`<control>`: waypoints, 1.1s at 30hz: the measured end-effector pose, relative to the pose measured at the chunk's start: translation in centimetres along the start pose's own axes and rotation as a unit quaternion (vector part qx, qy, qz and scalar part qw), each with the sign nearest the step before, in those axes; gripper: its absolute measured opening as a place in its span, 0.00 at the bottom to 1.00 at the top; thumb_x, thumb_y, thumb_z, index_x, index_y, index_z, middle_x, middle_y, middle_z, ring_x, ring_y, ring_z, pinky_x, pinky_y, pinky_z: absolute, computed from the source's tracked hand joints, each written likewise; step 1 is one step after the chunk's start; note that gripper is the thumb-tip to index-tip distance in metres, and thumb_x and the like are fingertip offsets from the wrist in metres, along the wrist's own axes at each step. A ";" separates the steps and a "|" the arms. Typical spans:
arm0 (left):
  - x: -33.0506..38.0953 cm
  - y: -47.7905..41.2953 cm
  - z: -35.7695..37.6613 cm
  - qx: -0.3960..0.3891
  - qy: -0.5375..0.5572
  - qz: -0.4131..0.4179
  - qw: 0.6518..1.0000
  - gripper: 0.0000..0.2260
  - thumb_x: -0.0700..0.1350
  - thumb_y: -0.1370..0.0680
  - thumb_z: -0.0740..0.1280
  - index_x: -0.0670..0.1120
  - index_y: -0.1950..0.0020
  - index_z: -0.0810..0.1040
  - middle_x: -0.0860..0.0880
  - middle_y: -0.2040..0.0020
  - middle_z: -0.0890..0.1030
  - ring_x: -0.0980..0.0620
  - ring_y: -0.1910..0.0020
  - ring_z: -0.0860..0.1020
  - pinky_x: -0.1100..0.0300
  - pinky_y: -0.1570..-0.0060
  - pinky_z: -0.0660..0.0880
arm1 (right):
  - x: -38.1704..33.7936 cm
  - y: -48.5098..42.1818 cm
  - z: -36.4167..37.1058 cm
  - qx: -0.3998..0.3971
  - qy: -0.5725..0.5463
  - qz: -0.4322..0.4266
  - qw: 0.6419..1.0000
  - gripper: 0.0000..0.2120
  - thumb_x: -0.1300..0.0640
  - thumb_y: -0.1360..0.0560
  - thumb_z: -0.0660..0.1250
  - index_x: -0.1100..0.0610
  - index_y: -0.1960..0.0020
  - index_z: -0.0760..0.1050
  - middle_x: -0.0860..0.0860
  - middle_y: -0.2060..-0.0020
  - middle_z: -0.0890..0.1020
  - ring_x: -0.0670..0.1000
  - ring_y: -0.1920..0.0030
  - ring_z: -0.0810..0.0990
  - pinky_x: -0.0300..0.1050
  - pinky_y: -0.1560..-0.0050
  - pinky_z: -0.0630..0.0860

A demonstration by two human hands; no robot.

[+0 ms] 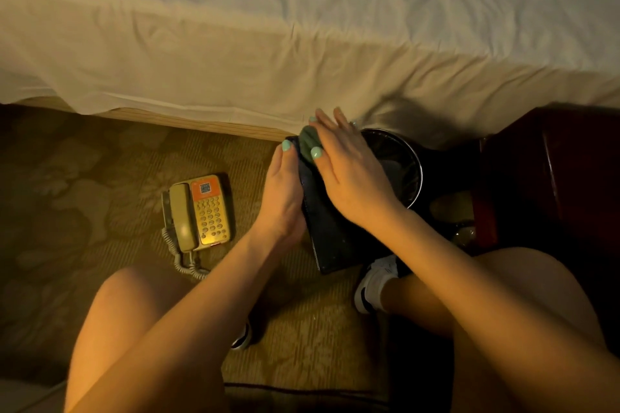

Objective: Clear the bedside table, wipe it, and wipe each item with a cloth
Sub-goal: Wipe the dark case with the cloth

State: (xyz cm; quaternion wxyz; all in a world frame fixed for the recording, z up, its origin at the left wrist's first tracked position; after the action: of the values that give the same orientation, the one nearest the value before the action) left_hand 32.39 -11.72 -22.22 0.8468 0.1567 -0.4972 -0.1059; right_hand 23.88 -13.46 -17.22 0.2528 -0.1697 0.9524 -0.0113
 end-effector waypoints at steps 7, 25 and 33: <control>2.0 -2.6 -2.9 0.108 0.008 0.011 0.994 0.19 0.50 0.15 0.52 0.40 0.33 0.72 0.39 0.38 0.79 0.42 0.40 0.79 0.45 0.36 0.74 | -3.8 3.9 2.5 -0.021 0.065 -0.064 0.996 0.26 0.50 0.19 0.50 0.59 0.24 0.57 0.55 0.23 0.55 0.53 0.23 0.48 0.47 0.25 0.42; -0.3 -2.1 -0.2 -0.014 0.053 0.003 0.998 0.22 0.51 0.16 0.53 0.39 0.27 0.64 0.37 0.31 0.72 0.39 0.31 0.72 0.40 0.30 0.65 | 3.0 1.2 -1.5 0.126 0.093 0.113 0.981 0.27 0.50 0.19 0.47 0.63 0.24 0.57 0.59 0.24 0.59 0.61 0.24 0.56 0.52 0.26 0.58; -0.1 -2.5 -1.5 0.076 0.070 0.024 0.994 0.19 0.47 0.16 0.54 0.37 0.30 0.68 0.35 0.34 0.75 0.37 0.35 0.75 0.37 0.34 0.69 | 4.1 -1.8 -2.2 0.113 -0.037 0.100 0.988 0.23 0.55 0.17 0.51 0.62 0.25 0.58 0.59 0.26 0.63 0.57 0.28 0.66 0.45 0.39 0.70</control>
State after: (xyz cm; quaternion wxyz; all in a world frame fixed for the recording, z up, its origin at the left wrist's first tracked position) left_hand 33.59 -13.75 -23.89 0.8675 0.2154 -0.4468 -0.0365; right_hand 20.00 -16.62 -17.12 0.3052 -0.0441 0.9473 -0.0868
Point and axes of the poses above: each hand's wrist, its own y-axis away from the middle knuckle, its own z-axis out of the palm, x = y × z, the point moved 8 cm from there along -y, towards the middle knuckle
